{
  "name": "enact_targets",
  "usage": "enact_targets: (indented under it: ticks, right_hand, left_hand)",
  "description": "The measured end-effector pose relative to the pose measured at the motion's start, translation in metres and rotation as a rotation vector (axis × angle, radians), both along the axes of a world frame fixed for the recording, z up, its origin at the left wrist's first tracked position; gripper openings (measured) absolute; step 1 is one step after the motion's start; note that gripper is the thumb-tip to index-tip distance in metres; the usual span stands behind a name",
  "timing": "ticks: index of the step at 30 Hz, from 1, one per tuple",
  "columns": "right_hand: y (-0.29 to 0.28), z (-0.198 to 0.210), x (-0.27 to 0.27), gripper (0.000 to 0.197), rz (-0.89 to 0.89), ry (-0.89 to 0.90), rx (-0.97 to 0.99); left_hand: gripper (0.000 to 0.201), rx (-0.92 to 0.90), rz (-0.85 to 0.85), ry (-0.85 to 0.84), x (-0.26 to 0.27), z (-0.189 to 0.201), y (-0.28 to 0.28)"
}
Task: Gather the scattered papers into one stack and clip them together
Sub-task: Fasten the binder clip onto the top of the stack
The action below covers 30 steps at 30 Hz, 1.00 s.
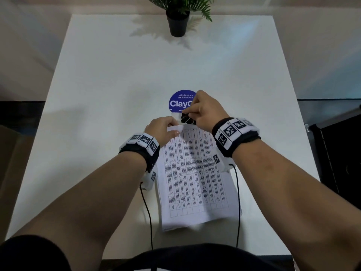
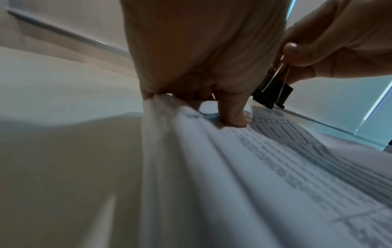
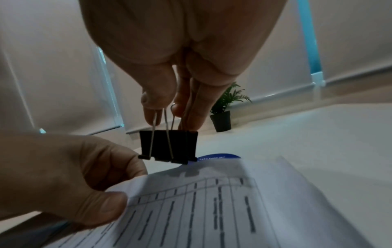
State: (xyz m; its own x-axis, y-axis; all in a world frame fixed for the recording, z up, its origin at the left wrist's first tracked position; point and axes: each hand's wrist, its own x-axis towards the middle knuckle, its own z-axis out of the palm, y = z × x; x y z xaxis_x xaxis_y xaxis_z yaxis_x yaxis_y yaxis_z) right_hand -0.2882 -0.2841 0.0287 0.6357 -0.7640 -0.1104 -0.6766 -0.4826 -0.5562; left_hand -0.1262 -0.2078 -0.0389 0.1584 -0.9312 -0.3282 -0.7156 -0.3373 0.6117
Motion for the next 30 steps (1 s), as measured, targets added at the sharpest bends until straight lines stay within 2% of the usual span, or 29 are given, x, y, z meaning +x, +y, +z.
enact_targets:
  ticks: [6,17,30]
  right_hand:
    - [-0.006,0.01,0.016,0.023,0.21,0.104,-0.055]
    - [-0.01,0.018,0.022,0.025,0.331,0.231,-0.021]
    - [-0.007,-0.009,0.011,0.027,0.297,0.275,0.034]
  left_hand:
    - [0.015,-0.062,-0.023,0.006,-0.003,0.009,0.003]
    - [0.023,-0.1,0.041,0.04,-0.006,0.021,0.008]
    - [0.019,-0.071,0.064,0.034,-0.004,0.015,0.009]
